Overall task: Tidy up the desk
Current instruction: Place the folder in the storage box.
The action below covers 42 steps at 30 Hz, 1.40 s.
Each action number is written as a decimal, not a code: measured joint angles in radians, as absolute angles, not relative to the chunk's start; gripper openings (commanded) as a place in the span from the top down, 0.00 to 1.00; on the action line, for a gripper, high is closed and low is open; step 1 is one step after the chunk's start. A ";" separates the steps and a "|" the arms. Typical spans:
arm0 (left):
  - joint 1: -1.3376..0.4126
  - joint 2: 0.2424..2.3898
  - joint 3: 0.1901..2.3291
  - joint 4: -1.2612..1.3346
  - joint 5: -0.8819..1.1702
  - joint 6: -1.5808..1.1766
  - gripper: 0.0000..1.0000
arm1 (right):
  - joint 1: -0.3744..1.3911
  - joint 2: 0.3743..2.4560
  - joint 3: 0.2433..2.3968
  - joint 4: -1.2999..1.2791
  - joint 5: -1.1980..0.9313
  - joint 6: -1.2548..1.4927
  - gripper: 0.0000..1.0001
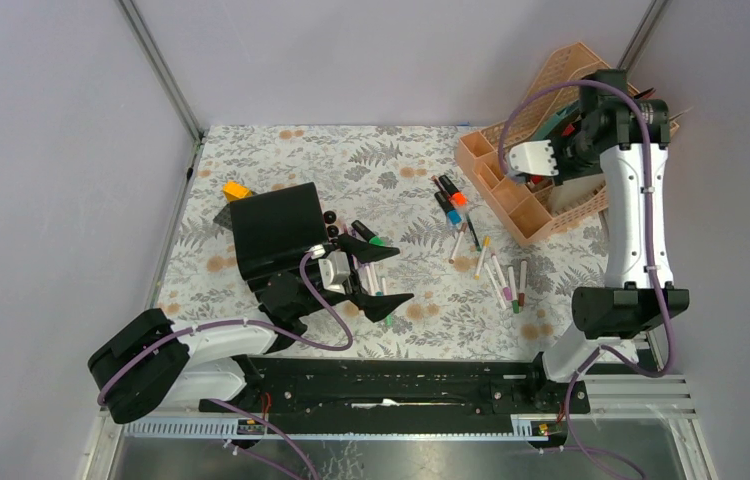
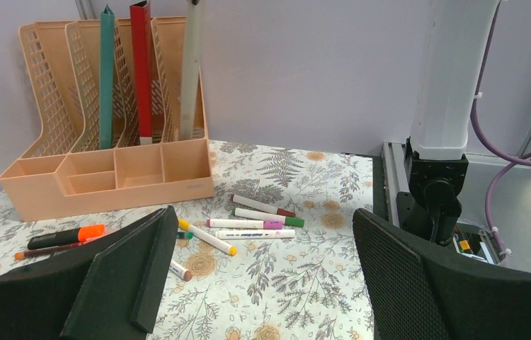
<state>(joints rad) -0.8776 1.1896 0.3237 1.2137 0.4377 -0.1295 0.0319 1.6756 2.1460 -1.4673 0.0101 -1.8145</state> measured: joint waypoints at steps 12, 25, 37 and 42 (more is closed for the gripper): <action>-0.878 1.173 0.323 1.207 0.437 -0.129 0.01 | -0.148 1.771 2.197 -1.380 -0.044 -1.832 0.29; -0.878 1.174 0.336 1.166 0.424 -0.149 0.01 | -0.148 1.564 2.037 -1.320 -0.409 -1.626 0.00; -0.877 1.172 0.578 0.617 0.199 -0.293 0.01 | -0.133 1.230 1.126 -0.746 -1.069 -0.872 0.00; -0.877 1.171 0.605 0.451 0.160 -0.327 0.01 | -0.116 1.282 1.031 -0.584 -1.121 -0.678 0.00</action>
